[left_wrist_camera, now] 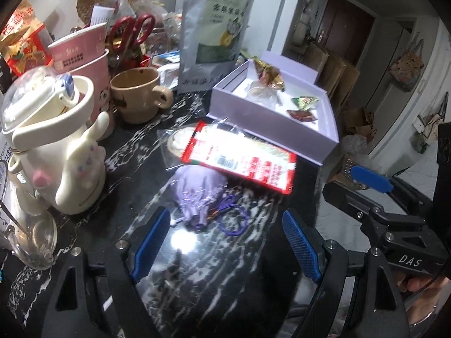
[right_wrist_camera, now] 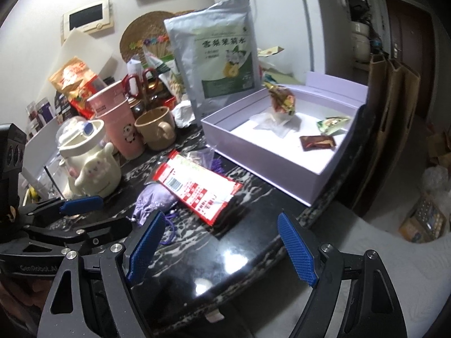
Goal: Organize soft objects
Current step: 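Grasp the red-and-white wafer packet with the right tool while the left tool grasps the purple pouch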
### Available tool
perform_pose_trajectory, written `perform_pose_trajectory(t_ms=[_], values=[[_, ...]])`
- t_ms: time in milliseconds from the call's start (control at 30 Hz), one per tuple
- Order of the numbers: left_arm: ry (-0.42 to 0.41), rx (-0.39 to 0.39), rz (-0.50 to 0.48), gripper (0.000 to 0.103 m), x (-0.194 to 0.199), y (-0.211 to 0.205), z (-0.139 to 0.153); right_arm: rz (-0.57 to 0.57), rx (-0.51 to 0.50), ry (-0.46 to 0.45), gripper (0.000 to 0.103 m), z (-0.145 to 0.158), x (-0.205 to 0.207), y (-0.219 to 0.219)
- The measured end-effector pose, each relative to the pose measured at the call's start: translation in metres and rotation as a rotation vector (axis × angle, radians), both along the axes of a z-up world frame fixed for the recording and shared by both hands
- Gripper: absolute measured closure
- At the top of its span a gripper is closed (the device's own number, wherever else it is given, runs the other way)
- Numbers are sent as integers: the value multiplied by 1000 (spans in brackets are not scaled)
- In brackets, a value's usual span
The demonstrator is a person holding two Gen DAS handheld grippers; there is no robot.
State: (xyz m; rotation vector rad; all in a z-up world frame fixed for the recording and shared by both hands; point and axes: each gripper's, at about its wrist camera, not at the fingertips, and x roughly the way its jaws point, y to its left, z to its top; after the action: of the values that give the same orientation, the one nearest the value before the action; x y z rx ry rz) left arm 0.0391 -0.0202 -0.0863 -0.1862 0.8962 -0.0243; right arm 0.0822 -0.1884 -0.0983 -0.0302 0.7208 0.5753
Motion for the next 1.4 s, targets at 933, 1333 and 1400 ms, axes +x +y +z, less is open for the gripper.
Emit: perform_pose_trajectory(t_ms=[933, 1333, 1400], values=[[116, 28, 73, 21, 35, 42, -30, 328, -356, -45, 48, -48, 65, 104], [135, -27, -3, 21, 55, 24, -46, 167, -202, 51, 55, -39, 54, 46], [137, -33, -9, 21, 60, 23, -50, 131, -176, 84, 55, -42, 51, 35]])
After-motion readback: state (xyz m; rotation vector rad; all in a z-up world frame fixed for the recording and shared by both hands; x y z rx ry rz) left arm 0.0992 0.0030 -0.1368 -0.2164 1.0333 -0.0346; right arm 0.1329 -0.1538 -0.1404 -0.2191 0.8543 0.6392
